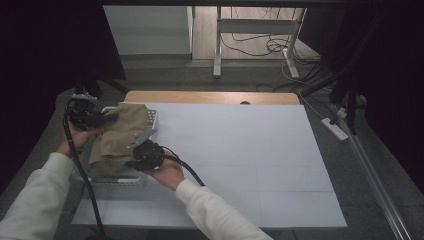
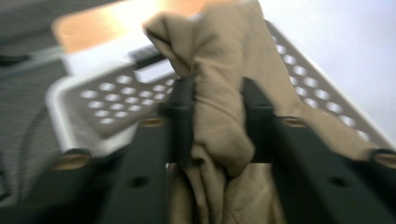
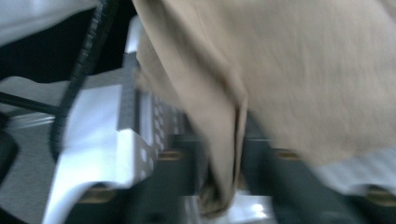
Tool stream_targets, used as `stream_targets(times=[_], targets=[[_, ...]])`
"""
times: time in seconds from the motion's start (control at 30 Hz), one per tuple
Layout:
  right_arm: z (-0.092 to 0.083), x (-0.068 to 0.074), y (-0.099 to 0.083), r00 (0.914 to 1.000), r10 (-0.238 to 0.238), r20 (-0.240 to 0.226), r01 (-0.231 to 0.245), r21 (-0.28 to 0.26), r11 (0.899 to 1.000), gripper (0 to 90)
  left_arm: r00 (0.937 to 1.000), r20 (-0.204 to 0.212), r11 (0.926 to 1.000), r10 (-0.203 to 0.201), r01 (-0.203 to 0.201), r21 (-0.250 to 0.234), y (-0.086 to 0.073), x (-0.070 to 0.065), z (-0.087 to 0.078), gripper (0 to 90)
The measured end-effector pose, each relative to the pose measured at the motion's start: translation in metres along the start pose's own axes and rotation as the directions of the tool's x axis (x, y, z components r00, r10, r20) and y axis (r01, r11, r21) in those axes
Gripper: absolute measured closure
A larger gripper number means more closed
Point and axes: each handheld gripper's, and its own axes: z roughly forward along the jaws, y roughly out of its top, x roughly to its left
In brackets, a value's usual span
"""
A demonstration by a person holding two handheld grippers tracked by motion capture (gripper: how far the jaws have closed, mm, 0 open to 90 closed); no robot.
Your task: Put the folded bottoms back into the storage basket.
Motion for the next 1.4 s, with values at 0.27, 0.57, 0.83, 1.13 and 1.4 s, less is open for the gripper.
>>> stream_targets(times=[0.27, 0.57, 0.83, 1.13, 1.4], targets=[[-0.020, 0.003, -0.002, 0.9984, 0.055, 0.014, -0.054, -0.027, 0.998, 25.1, 1.0000, 0.005, 1.0000, -0.001, 0.001, -0.006, 0.003, -0.007, -0.008, 30.6], [-0.059, -0.008, -0.022, 0.9943, 0.106, 0.010, -0.105, -0.076, 0.992, 26.2, 0.9982, 0.057, 0.9983, 0.017, -0.014, -0.056, 0.003, -0.032, -0.015, 30.1], [-0.092, -0.020, -0.052, 0.9916, 0.122, 0.043, -0.120, -0.058, 0.991, 26.3, 0.9948, 0.089, 0.9960, 0.050, -0.043, -0.078, 0.000, -0.067, -0.020, 29.3], [-0.142, -0.031, -0.085, 0.9809, 0.153, 0.120, -0.146, -0.068, 0.987, 26.3, 0.9895, 0.124, 0.9936, 0.074, -0.063, -0.094, -0.015, -0.116, -0.020, 29.3], [-0.187, -0.034, -0.119, 0.9635, 0.190, 0.189, -0.175, -0.094, 0.980, 26.4, 0.9817, 0.155, 0.9891, 0.111, -0.094, -0.114, -0.031, -0.154, -0.025, 29.1]])
